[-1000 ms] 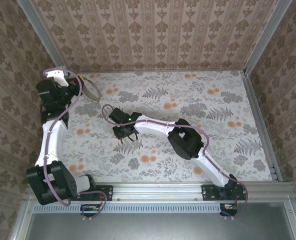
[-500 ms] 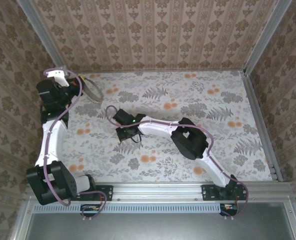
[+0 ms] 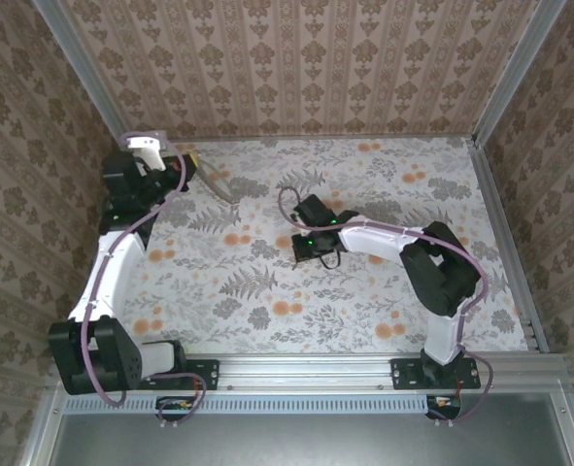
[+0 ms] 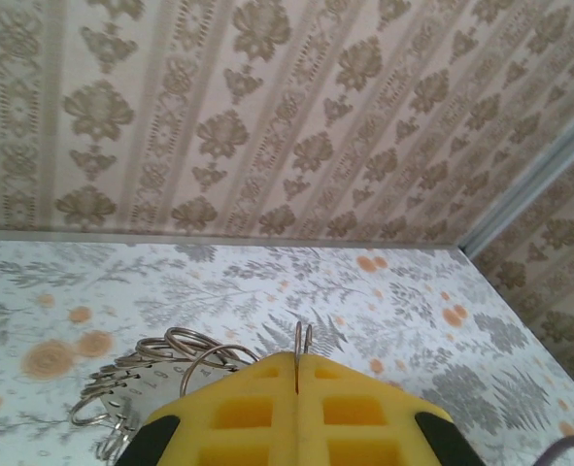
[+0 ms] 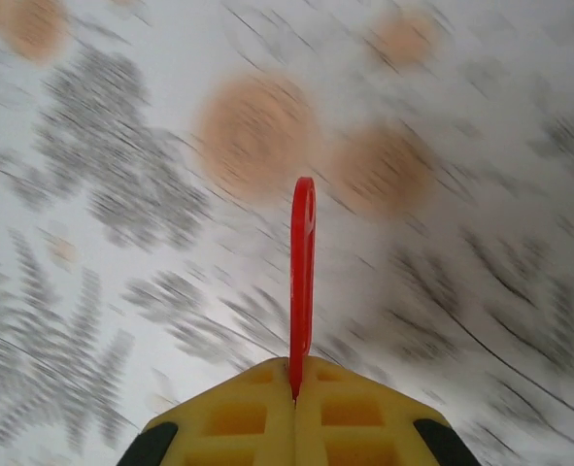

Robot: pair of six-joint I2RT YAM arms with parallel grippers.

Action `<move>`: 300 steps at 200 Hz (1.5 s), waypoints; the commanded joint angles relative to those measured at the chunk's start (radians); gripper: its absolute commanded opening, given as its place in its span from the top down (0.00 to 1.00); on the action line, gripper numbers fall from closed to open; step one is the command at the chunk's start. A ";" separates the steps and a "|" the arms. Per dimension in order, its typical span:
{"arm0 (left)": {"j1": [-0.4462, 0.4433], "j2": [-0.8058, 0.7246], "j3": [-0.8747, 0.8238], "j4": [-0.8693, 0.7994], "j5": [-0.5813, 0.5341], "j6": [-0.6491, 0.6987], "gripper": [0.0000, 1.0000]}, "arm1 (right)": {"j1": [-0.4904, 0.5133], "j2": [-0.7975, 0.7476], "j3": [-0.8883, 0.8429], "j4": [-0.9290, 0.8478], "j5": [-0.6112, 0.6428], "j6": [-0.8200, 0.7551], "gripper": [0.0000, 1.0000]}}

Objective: Put the keys on the keyring

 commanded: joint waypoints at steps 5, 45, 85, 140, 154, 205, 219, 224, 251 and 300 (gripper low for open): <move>-0.068 -0.055 0.002 0.016 -0.026 0.032 1.00 | -0.019 -0.077 -0.116 -0.023 0.031 -0.064 1.00; -0.194 -0.091 -0.046 0.022 -0.086 0.038 1.00 | -0.038 -0.115 -0.207 -0.048 0.130 -0.092 1.00; -0.292 -0.097 -0.052 0.003 -0.147 0.073 1.00 | -0.053 -0.100 -0.199 -0.041 0.138 -0.090 0.79; -0.325 -0.095 -0.081 0.025 -0.172 0.064 1.00 | -0.064 -0.233 -0.211 -0.048 0.109 0.002 0.50; -0.325 -0.101 -0.092 0.035 -0.175 0.059 1.00 | -0.063 -0.272 -0.231 -0.049 0.106 0.033 0.50; -0.325 -0.107 -0.115 0.047 -0.167 0.053 1.00 | -0.064 -0.299 -0.294 -0.051 0.102 0.074 0.48; -0.327 -0.103 -0.117 0.052 -0.163 0.050 1.00 | -0.064 -0.286 -0.305 -0.042 0.080 0.087 0.54; -0.328 -0.102 -0.119 0.054 -0.162 0.051 1.00 | -0.064 -0.282 -0.308 -0.037 0.076 0.093 0.55; -0.329 -0.094 -0.122 0.061 -0.159 0.049 1.00 | -0.063 -0.275 -0.334 -0.007 0.063 0.127 0.56; -0.338 -0.084 -0.119 0.066 -0.159 0.052 1.00 | -0.065 -0.221 -0.346 0.060 0.028 0.165 0.64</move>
